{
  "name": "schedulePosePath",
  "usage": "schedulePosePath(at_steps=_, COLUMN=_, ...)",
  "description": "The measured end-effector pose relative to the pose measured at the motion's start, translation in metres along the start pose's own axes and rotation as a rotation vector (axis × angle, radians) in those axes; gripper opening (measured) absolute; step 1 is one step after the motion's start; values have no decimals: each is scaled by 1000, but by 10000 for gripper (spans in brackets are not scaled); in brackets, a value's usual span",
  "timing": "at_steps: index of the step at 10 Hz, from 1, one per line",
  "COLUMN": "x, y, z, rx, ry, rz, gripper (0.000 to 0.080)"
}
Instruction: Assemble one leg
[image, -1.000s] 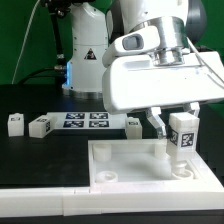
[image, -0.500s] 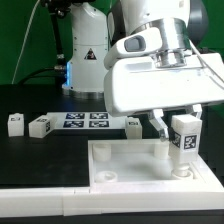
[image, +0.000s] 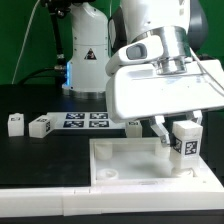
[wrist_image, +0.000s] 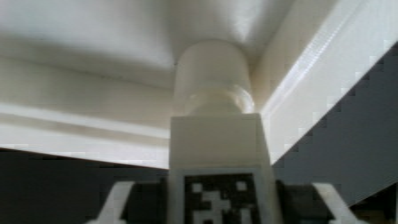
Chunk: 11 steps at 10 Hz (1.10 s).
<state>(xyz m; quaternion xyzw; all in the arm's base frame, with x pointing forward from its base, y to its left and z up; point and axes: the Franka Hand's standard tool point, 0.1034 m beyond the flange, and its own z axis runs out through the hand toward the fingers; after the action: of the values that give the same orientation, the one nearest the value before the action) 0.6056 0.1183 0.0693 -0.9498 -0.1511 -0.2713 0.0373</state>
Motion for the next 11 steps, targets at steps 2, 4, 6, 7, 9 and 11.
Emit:
schedulePosePath(at_steps=2, x=0, y=0, z=0, rx=0, ry=0, rz=0, gripper=290)
schedulePosePath(at_steps=4, x=0, y=0, z=0, rx=0, ry=-1, rz=-1, gripper=593)
schedulePosePath(at_steps=6, x=0, y=0, z=0, rx=0, ry=-1, rz=-1, gripper=638)
schedulePosePath(at_steps=7, x=0, y=0, z=0, rx=0, ry=-1, rz=-1, gripper=647)
schedulePosePath(at_steps=9, x=0, y=0, z=0, rx=0, ry=0, rz=-1, gripper=648)
schedulePosePath(at_steps=11, x=10, y=-1, z=-10, rx=1, ry=-9, rz=-5, gripper=648)
